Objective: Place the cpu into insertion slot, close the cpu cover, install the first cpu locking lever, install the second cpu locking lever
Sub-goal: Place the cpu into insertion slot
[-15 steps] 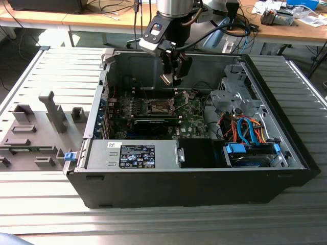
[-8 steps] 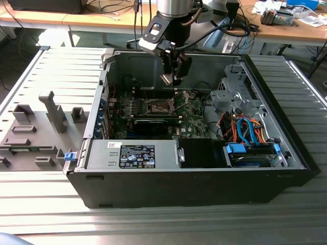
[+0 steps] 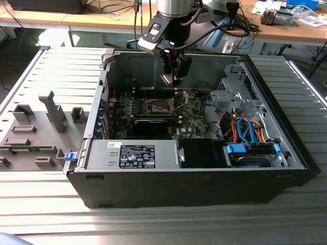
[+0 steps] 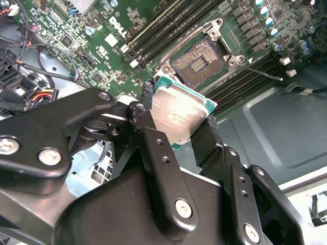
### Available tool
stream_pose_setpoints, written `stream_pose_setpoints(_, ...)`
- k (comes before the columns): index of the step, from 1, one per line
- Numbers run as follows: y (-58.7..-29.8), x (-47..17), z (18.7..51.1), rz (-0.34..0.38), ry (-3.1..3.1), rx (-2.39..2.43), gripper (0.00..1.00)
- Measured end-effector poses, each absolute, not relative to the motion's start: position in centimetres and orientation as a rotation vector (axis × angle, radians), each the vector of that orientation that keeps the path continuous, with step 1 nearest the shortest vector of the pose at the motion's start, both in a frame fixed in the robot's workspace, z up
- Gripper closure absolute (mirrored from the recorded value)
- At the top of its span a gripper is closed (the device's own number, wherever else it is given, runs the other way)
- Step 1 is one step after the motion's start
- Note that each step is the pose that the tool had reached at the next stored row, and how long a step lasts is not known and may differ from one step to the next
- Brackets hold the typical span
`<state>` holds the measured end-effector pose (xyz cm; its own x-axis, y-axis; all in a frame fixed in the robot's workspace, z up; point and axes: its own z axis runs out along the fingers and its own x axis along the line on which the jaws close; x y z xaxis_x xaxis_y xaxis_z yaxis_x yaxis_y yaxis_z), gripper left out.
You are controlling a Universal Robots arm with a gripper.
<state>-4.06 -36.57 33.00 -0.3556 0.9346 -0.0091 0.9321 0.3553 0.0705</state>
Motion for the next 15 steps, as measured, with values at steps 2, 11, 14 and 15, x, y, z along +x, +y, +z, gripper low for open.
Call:
stream_pose_setpoints(2, -36.57, -4.06, 33.00, 0.081, 2.544, 1.759, 0.46)
stream_pose_setpoints(11, -36.57, -4.06, 33.00, 0.079, 2.527, 1.781, 0.46)
stream_pose_setpoints(14, -36.57, -4.06, 33.00, 0.079, 2.523, 1.787, 0.46)
stream_pose_setpoints(15, -36.57, -4.06, 33.00, 0.078, 2.520, 1.791, 0.46)
